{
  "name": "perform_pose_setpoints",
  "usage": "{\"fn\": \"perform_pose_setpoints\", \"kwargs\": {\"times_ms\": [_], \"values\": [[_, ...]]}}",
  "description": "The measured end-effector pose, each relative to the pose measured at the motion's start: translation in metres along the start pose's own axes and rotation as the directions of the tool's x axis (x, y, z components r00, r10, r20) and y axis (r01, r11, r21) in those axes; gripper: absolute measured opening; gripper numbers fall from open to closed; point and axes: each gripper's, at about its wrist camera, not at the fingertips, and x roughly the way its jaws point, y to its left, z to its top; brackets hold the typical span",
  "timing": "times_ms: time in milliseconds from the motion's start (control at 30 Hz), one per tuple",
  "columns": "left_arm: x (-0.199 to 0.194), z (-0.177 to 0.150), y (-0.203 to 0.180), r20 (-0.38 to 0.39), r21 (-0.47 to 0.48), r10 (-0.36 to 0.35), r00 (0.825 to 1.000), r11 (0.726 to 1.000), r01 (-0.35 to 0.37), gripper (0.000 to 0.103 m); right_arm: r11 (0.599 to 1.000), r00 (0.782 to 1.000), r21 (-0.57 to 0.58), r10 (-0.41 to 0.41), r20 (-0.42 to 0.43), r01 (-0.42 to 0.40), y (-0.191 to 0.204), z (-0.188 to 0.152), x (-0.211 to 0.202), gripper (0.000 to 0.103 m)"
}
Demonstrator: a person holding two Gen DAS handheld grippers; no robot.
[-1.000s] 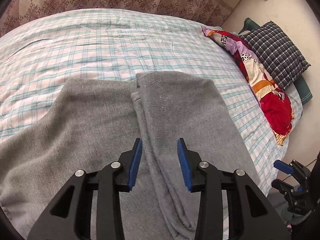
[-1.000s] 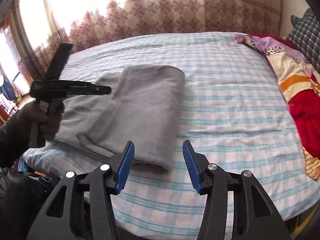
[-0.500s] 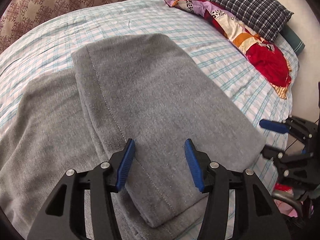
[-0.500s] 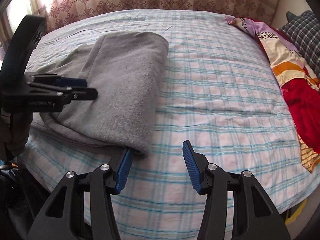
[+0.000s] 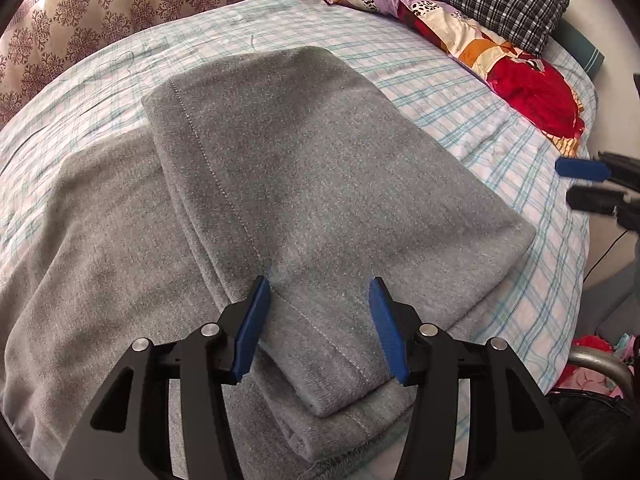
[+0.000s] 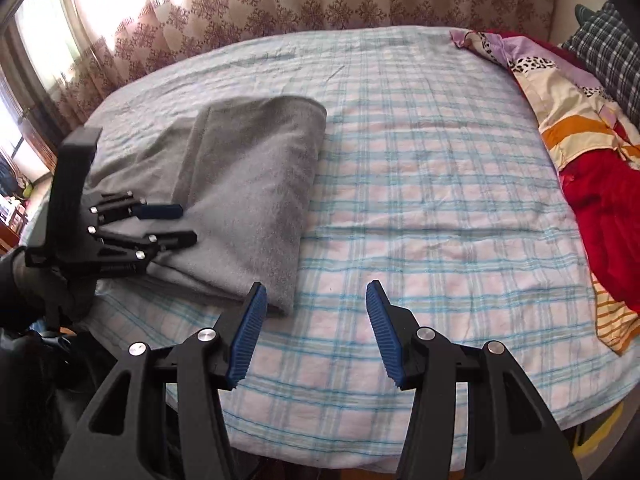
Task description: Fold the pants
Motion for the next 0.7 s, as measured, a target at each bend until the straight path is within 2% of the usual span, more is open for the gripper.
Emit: {"fn": "perform_pose_setpoints", "kwargs": {"times_ms": [100, 200, 300, 433, 600, 700], "values": [[-0.001, -0.004, -0.001, 0.012, 0.005, 0.008, 1.0, 1.0, -0.008, 0.053, 0.998, 0.997, 0.044, 0.044, 0.058, -0.047, -0.003, 0.03, 0.011, 0.051], [-0.001, -0.004, -0.001, 0.014, 0.005, 0.01, 1.0, 1.0, -0.01, 0.053, 0.998, 0.996, 0.033, 0.059, 0.066, -0.061, 0.004, 0.061, 0.045, 0.052], [-0.001, -0.005, -0.002, 0.022, 0.005, 0.01, 1.0, 1.0, -0.01, 0.053, 0.994, 0.995, 0.053, 0.091, 0.039, -0.093, 0.011, 0.09, 0.087, 0.051], [-0.001, -0.007, -0.001, 0.03, 0.004, 0.008, 1.0, 1.0, -0.008, 0.053, 0.991, 0.996, 0.099, 0.088, -0.006, -0.087, 0.011, 0.12, 0.139, 0.05], [-0.001, -0.009, 0.001, 0.035, 0.0, -0.004, 0.999, 1.0, 0.004, 0.053, 0.99, 0.997, 0.13, 0.062, -0.047, -0.055, 0.008, 0.149, 0.184, 0.037], [0.0, -0.009, 0.003, 0.035, 0.0, -0.008, 0.999, 1.0, 0.008, 0.053, 0.992, 0.997, 0.118, 0.041, -0.066, -0.033, 0.008, 0.156, 0.199, 0.035]]}}
